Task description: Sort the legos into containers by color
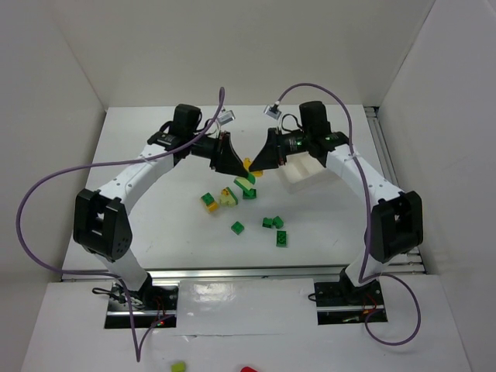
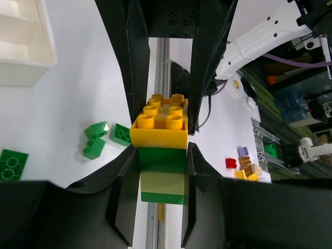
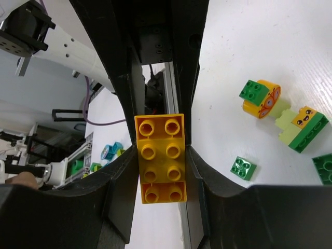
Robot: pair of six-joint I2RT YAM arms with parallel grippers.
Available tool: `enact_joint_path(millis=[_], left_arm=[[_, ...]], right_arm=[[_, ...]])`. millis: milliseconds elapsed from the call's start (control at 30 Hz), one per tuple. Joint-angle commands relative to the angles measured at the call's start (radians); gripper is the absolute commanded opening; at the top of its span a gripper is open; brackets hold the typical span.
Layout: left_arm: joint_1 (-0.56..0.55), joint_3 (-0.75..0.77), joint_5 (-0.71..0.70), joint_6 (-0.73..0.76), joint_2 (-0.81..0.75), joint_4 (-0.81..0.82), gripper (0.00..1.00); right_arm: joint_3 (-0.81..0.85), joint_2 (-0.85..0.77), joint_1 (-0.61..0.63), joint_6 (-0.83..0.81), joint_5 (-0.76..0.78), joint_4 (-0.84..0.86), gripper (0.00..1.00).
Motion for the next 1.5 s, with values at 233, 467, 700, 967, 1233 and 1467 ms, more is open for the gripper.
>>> enact_joint_path(millis=[233,467,700,967,1233,1467], left_arm=[[0.041,-0.011,0.044,0.054,-0.01,-0.015,0.0],[0.061,-0.011,-0.121,-0.053,-0.01,-0.004,0.0],[0.081,-0.011,-0.362,-0.168,-0.01,0.017,0.0],[0.09,-0.002,-0.433,-0.24,-0.028,0.027,0.0],[0.108,0.028,-0.396,-0.26,-0.028,0.027,0.0],[0.157,0.026,-0.14,-0.338,-0.016,0.149,0.0]], right_arm=[[0.015,-0.084,-0.223,0.053,0.242,-0.004,0.14],[-0.013,-0.085,-0.201,0.104,0.944,-0.129,0.17],[-0.025,-0.008,-0.16,0.107,1.18,-0.157,0.19],[-0.014,0.115,-0.079,0.096,1.18,-0.123,0.22],[-0.014,0.098,-0.039,0.096,1.224,-0.09,0.88],[-0.089,-0.08,-0.039,0.044,0.981,-0.012,0.7]])
